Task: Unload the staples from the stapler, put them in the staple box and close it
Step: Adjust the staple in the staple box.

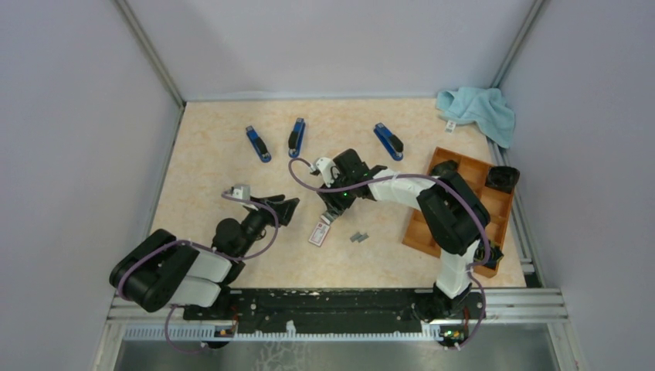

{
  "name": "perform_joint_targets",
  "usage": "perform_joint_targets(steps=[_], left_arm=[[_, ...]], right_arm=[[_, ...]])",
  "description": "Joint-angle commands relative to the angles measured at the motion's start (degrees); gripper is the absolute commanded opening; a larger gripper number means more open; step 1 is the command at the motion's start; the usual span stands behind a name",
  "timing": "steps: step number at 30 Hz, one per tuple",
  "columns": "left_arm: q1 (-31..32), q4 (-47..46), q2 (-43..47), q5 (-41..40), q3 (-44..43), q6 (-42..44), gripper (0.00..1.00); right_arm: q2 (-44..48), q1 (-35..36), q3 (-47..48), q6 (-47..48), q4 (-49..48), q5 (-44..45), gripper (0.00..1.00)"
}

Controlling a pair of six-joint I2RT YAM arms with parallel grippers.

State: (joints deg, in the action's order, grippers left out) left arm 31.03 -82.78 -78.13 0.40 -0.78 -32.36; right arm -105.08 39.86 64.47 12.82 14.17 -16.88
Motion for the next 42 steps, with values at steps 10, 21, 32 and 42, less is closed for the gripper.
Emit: perform_joint_targets(steps=[10,21,32,42], left_arm=[[-0.2,-4.4,-0.5,0.1,4.1,-0.4,0.74],[-0.3,-4.4,-0.7,0.2,4.0,-0.4,0.74],[-0.3,-4.4,-0.6,0.2,4.0,-0.4,0.74],[-0.3,-4.5,-0.4,0.1,4.3,-0.5,0.74]], right_arm=[[1.0,-0.5,1.8,0.8,-1.7,2.6,0.46],[2.7,-0.5,1.2,1.3,-2.6,4.4,0.45],[4.3,-0.5,0.9,1.5,-2.9,4.9,0.46],[4.1,-0.4,0.8,1.6,-3.1,3.3,0.58]])
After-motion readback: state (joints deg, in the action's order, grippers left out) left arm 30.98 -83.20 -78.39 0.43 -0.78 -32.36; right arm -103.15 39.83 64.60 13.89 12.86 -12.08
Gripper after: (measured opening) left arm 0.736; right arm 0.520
